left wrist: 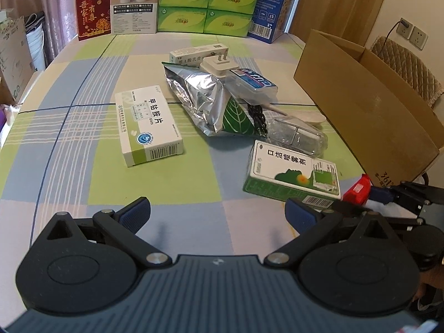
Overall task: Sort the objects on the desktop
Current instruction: 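Close the right gripper on the red snack packet and lift it, then grasp the green-and-white medicine box with the left gripper while the right holds the packet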
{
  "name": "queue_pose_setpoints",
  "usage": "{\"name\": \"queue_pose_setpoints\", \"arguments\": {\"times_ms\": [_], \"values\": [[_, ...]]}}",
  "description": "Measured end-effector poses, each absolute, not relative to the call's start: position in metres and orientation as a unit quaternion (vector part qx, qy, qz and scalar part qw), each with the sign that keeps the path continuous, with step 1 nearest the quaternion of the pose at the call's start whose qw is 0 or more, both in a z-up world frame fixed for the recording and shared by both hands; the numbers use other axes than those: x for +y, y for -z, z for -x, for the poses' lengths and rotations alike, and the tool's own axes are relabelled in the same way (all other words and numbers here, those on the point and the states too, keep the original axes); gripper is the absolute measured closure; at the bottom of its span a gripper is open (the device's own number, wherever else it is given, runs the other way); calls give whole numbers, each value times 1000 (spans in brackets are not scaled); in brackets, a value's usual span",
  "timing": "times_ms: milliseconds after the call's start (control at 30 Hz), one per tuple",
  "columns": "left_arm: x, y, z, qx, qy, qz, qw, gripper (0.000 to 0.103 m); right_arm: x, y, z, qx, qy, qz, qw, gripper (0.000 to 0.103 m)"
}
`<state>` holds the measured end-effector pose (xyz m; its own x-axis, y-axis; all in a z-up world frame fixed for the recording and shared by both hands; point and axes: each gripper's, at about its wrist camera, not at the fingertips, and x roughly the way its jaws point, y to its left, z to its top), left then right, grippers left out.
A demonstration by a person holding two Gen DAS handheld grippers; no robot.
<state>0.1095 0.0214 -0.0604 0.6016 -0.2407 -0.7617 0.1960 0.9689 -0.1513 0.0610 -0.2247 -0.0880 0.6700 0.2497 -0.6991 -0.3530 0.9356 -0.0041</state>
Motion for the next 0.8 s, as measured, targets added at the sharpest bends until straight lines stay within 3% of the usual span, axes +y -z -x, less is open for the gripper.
{"name": "queue_pose_setpoints", "arguments": {"times_ms": [267,633,800], "values": [[18,61,-111,427,129,15,895,2,-224,88,-68,372,-158,74,912,60],[-10,54,-133,386,267,-116,875,2,-223,90,-97,378,-155,58,911,60],[-30,61,-158,367,344,-158,850,10,-225,89,-93,389,-154,68,906,60]]}}
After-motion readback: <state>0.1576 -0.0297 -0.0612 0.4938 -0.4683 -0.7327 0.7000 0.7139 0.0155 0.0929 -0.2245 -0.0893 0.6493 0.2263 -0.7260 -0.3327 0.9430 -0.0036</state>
